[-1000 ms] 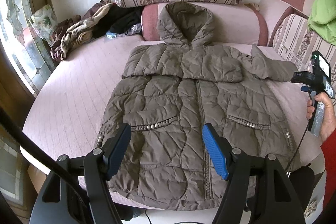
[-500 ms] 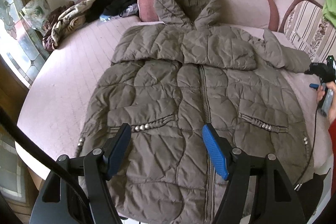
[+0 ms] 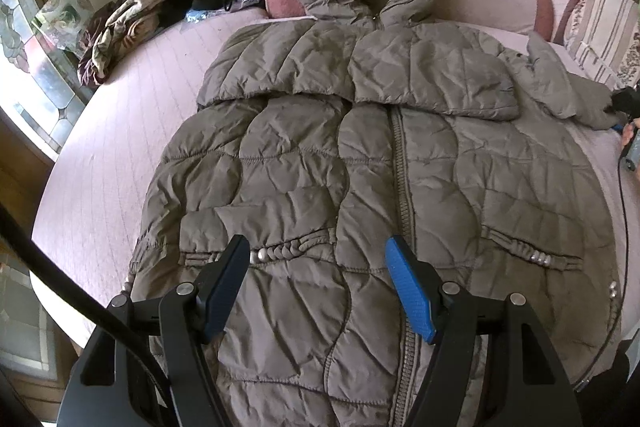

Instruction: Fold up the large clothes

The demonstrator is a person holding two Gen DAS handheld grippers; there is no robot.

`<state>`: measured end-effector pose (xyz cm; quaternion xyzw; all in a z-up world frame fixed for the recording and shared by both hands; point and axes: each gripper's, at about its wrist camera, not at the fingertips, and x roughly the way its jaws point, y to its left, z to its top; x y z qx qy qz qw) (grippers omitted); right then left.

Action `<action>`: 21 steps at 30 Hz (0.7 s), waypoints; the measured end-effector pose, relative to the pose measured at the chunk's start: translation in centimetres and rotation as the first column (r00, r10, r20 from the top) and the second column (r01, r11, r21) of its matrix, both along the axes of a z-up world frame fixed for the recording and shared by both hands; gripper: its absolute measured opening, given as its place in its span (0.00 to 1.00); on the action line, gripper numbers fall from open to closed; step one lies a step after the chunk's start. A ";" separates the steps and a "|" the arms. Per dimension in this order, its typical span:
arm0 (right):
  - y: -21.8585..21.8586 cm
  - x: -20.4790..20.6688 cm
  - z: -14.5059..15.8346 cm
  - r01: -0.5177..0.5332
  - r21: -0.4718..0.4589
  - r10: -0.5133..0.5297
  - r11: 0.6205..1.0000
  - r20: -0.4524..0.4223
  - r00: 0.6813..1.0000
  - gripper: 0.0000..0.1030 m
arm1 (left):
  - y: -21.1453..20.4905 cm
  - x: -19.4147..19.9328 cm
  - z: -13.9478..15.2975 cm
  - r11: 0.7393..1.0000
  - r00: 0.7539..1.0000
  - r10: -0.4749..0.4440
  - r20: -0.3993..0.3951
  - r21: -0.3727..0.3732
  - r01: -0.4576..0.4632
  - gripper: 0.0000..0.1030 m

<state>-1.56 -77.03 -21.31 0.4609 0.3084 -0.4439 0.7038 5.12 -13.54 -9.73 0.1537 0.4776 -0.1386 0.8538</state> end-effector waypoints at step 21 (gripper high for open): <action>22.2 9.1 22.0 -0.500 -0.346 0.565 0.794 0.117 0.817 0.09 | 8.3 -0.6 3.0 0.986 0.993 0.109 0.049 -0.129 -0.102 0.67</action>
